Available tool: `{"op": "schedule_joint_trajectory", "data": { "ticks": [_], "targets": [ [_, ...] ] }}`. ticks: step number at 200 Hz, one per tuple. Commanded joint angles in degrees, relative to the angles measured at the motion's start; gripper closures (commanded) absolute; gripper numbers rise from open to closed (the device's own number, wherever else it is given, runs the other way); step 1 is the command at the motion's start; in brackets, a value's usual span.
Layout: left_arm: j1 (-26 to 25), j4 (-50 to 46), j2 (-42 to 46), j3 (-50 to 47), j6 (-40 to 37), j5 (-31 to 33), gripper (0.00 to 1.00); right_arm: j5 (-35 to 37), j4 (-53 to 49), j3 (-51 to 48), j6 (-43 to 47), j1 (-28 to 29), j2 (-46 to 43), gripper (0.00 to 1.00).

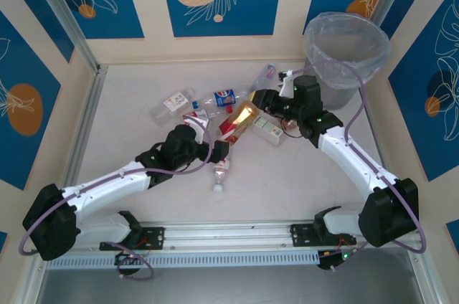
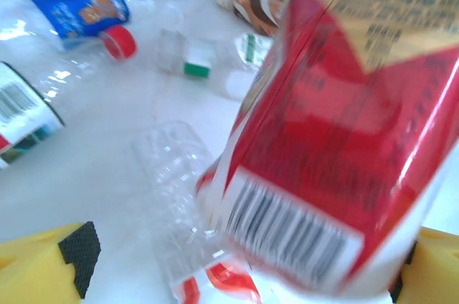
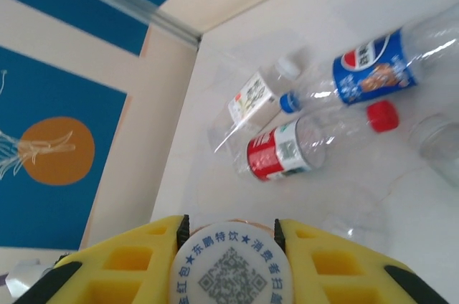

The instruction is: Put the plastic bottles in the bin

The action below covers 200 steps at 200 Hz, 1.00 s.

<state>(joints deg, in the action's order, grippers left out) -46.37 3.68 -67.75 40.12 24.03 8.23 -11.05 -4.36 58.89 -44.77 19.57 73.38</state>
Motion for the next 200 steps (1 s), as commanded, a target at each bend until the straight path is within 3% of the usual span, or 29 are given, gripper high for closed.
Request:
{"op": "schedule_joint_trajectory", "data": {
  "ticks": [1,14,36,60,87,121,200],
  "targets": [
    [0.1,3.5,0.3,-1.3,9.9,17.6,0.01,1.8,-2.7,3.8,3.2,-3.3,-1.5,1.00],
    [0.6,2.5,-0.6,-1.1,14.6,21.3,0.01,2.7,-3.1,5.7,4.2,-4.7,-1.4,1.00],
    [0.9,4.2,-1.6,-0.7,15.4,21.0,0.01,5.4,-3.1,8.4,6.4,-6.2,-1.1,1.00],
    [0.9,-2.0,-3.3,2.1,18.2,24.0,0.01,9.8,-1.0,10.5,9.9,-6.9,-0.7,1.00],
    [0.9,-5.0,-4.2,1.7,21.1,24.6,0.01,18.4,3.6,14.0,17.6,-7.6,0.0,1.00],
    [1.0,-5.3,-4.2,-0.6,25.4,24.8,0.01,23.9,7.6,20.6,29.4,-10.1,2.6,1.00],
    [1.1,-5.8,-4.7,-3.0,29.8,28.4,0.01,32.7,29.9,25.5,40.8,-19.1,9.1,1.00]
  ]
}}
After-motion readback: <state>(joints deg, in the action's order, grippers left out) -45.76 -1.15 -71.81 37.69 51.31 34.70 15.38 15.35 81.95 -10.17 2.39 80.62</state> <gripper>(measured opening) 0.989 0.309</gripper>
